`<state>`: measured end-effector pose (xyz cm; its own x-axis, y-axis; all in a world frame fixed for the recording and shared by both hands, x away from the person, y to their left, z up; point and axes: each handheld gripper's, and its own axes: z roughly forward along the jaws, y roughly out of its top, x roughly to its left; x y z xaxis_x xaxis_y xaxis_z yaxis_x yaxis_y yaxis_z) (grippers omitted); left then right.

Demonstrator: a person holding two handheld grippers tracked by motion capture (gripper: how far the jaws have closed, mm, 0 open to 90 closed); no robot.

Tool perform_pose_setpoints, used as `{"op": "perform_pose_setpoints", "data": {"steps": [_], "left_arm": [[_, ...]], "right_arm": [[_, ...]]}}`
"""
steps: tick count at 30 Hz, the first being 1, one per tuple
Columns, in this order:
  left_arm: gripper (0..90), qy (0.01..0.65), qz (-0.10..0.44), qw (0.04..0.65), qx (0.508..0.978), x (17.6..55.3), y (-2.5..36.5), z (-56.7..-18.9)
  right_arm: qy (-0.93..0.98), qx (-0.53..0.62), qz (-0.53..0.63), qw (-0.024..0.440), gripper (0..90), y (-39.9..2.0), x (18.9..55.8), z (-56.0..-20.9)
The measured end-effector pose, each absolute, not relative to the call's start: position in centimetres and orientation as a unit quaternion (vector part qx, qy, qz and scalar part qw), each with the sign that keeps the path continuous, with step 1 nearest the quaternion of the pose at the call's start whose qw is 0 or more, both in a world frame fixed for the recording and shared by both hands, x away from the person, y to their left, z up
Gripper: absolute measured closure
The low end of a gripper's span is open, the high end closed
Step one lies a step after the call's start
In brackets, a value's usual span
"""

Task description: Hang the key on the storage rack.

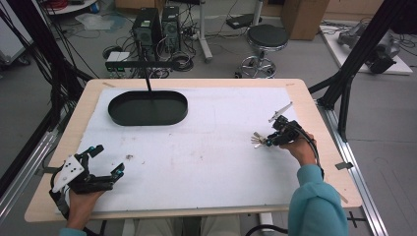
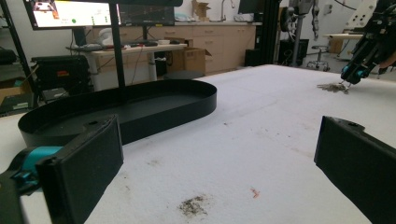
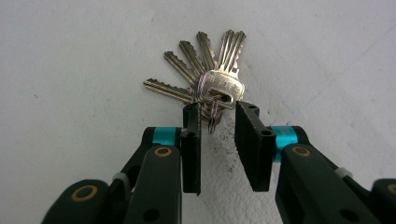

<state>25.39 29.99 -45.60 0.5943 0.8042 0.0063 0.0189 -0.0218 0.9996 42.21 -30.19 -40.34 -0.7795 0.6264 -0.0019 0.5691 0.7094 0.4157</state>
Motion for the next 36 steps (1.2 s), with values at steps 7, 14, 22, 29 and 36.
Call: {"op": "perform_pose_setpoints", "data": {"steps": [7, 14, 22, 29, 36], "left_arm": [[1.7, 0.321, 0.315, 0.621, 0.642, 25.39, 29.97, -45.6], [1.7, 0.321, 0.316, 0.62, 0.642, 25.38, 29.94, -45.6], [1.7, 0.321, 0.316, 0.62, 0.642, 25.37, 29.93, -45.6], [1.7, 0.321, 0.316, 0.62, 0.642, 25.38, 29.94, -45.6], [1.7, 0.322, 0.314, 0.621, 0.641, 25.42, 30.05, -45.59]], "right_arm": [[0.925, 0.318, 0.197, 0.068, 79.2, -30.11, 42.26, -40.44], [0.927, 0.313, 0.193, 0.072, 83.3, -29.95, 42.28, -40.52], [0.929, 0.309, 0.192, 0.074, 87.0, -29.83, 42.24, -40.52], [0.932, 0.299, 0.188, 0.08, 88.1, -29.74, 42.18, -40.38], [0.926, 0.305, 0.207, 0.081, 88.5, -29.8, 41.9, -39.79]]}}
